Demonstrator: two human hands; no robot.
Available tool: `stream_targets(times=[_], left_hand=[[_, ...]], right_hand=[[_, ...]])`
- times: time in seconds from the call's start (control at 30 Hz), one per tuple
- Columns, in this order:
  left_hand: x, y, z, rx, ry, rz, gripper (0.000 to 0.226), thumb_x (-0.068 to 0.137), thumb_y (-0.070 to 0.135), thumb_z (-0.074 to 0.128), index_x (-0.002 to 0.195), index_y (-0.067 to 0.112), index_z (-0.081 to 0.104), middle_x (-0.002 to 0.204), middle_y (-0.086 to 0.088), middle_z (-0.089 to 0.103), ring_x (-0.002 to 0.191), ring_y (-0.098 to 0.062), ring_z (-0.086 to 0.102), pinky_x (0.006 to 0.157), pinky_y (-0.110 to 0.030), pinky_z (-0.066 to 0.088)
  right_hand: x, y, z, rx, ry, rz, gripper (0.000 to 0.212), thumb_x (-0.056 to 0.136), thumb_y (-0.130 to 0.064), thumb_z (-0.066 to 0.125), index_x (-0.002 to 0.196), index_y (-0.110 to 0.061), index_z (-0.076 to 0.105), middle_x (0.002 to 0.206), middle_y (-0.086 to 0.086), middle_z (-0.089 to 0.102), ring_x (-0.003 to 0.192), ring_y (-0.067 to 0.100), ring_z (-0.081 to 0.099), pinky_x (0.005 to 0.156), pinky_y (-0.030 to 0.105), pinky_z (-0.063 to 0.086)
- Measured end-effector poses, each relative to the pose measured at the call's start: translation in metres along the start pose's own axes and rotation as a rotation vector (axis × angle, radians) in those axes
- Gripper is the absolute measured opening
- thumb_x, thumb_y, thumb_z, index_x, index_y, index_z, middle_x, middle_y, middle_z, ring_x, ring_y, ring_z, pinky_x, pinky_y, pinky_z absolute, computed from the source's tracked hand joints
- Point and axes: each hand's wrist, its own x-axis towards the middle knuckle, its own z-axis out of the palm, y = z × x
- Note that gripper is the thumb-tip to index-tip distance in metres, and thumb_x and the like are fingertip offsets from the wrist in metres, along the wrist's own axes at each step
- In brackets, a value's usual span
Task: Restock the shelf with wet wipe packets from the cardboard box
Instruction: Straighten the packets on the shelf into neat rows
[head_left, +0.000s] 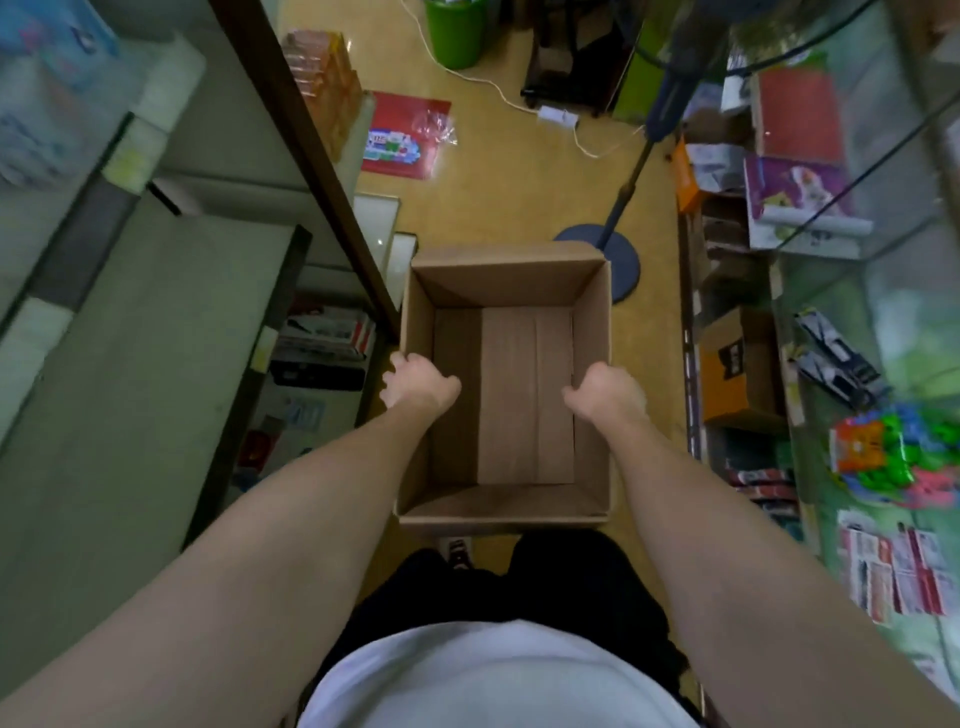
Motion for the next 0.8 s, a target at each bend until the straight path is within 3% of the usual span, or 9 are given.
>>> stream_targets(times=[0.1,0.33,0.5,0.67,0.8], left_hand=[[0.044,0.031,-0.027,0.015,-0.003,0.014,0.070,0.090,0.041,0.057,0.146,0.006,0.033,0.155,-0.014,0.023,0.135,-0.037,0.035,0.106,-0.048,0.040],[0.162,0.116,-0.072,0.056,0.013,-0.019,0.072,0.092,0.046,0.055,0.146,0.006,0.032,0.153,-0.014,0.026,0.135,-0.036,0.035,0.107,-0.048,0.039],[0.240,0.186,-0.112,0.029,0.028,-0.084,0.074,0.091,0.047,0.055,0.147,0.005,0.030,0.153,-0.016,0.026,0.135,-0.038,0.035,0.108,-0.050,0.038],[0.299,0.251,-0.157,-0.086,0.071,-0.081,0.074,0.095,0.040,0.057,0.151,0.005,0.024,0.159,-0.017,0.019,0.139,-0.036,0.035,0.111,-0.048,0.038],[0.345,0.280,-0.188,-0.136,0.119,-0.144,0.069,0.094,0.038,0.058,0.148,0.005,0.030,0.156,-0.016,0.022,0.136,-0.035,0.038,0.109,-0.048,0.040]], right_hand=[[0.041,-0.020,-0.032,0.001,0.035,-0.005,0.035,0.094,-0.046,0.058,0.089,-0.012,0.058,0.093,0.009,0.062,0.079,0.025,0.057,0.057,0.029,0.042],[0.174,-0.060,-0.100,0.007,0.016,-0.037,0.034,0.095,-0.044,0.058,0.084,-0.012,0.055,0.082,0.006,0.057,0.078,0.026,0.056,0.061,0.031,0.044],[0.280,-0.088,-0.162,-0.002,0.014,-0.071,0.037,0.093,-0.050,0.059,0.093,-0.013,0.054,0.104,0.012,0.063,0.093,0.030,0.061,0.065,0.034,0.045],[0.362,-0.118,-0.235,-0.012,0.041,-0.132,0.039,0.093,-0.049,0.060,0.103,-0.011,0.062,0.104,0.012,0.063,0.101,0.031,0.062,0.066,0.034,0.046],[0.417,-0.153,-0.281,-0.044,0.036,-0.182,0.033,0.094,-0.047,0.058,0.095,-0.014,0.058,0.092,0.007,0.058,0.087,0.029,0.059,0.062,0.033,0.043]])
